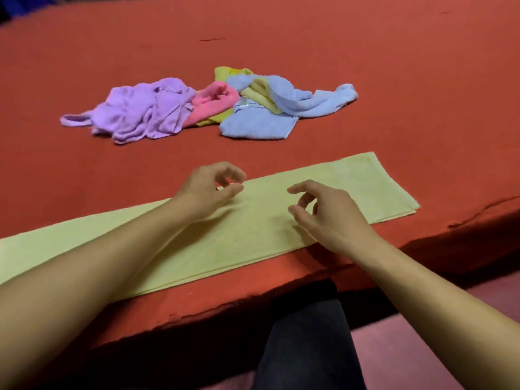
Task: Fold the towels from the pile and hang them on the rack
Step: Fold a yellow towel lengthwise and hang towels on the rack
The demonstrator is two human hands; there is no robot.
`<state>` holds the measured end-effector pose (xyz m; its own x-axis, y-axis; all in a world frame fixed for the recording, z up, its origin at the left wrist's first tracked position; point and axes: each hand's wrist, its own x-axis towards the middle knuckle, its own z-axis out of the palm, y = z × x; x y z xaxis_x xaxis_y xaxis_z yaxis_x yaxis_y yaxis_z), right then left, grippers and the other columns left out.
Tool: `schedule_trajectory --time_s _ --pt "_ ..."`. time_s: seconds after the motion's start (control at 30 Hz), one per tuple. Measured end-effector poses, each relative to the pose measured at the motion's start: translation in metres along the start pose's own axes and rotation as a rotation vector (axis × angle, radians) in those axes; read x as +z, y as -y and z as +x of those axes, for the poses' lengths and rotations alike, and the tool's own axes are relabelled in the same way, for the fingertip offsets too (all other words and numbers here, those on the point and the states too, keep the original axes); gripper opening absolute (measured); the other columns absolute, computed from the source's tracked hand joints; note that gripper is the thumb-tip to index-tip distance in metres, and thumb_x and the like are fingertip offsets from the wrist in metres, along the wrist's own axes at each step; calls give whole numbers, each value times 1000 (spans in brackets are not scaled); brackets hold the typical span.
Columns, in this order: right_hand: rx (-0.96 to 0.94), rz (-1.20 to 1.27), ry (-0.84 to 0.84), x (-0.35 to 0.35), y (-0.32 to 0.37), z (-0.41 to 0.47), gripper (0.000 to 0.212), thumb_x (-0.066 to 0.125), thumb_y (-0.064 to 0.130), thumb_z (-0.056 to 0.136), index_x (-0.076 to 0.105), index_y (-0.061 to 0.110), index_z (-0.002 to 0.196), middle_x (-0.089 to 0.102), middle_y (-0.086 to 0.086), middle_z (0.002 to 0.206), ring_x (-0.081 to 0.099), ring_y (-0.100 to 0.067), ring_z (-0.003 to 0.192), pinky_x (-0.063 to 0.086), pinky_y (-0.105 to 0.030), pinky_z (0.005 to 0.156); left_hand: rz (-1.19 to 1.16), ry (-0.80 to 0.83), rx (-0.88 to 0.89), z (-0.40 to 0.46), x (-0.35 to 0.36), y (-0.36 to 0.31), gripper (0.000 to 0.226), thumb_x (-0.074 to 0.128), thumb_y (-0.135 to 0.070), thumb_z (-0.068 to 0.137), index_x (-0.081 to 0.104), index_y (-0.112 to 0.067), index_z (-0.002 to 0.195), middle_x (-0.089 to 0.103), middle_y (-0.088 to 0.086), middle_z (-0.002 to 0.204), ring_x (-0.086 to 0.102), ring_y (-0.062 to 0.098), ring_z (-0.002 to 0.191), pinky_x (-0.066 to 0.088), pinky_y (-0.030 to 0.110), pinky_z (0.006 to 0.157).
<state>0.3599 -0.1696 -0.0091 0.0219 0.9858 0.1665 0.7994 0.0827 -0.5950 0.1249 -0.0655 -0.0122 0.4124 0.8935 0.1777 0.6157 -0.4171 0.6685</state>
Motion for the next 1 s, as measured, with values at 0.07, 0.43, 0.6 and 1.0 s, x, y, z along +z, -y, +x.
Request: schedule_trajectory --time_s 0.07,0.43,0.6,1.0 --pt "-69 1 55 26 35 7 28 65 34 88 62 37 116 64 20 86 53 -2 68 48 -31 78 23 -73 -64 -38 -39 33 25 71 -13 87 64 -37 89 66 -20 81 57 0 69 45 15 67" --pt "-411 -6 301 166 204 29 28 65 33 89 62 34 117 65 18 89 52 -5 71 47 -32 77 157 -410 -456 -183 -191 172 14 69 -20 89 66 -29 100 65 -14 89 59 5 80 43 20 76" --pt "-470 -50 318 206 243 52 28 63 31 91 62 32 119 67 15 97 54 -10 78 48 -34 78 197 -267 -564 -205 -219 205 20 62 -35 94 64 -27 112 62 -15 103 56 7 97 39 24 85" --pt "-388 -324 312 241 251 104 38 56 36 94 54 29 131 59 -3 126 49 -34 117 40 -43 97 163 -158 -515 -192 -227 217 20 63 -33 93 62 -27 111 62 -11 97 57 6 84 42 20 76"
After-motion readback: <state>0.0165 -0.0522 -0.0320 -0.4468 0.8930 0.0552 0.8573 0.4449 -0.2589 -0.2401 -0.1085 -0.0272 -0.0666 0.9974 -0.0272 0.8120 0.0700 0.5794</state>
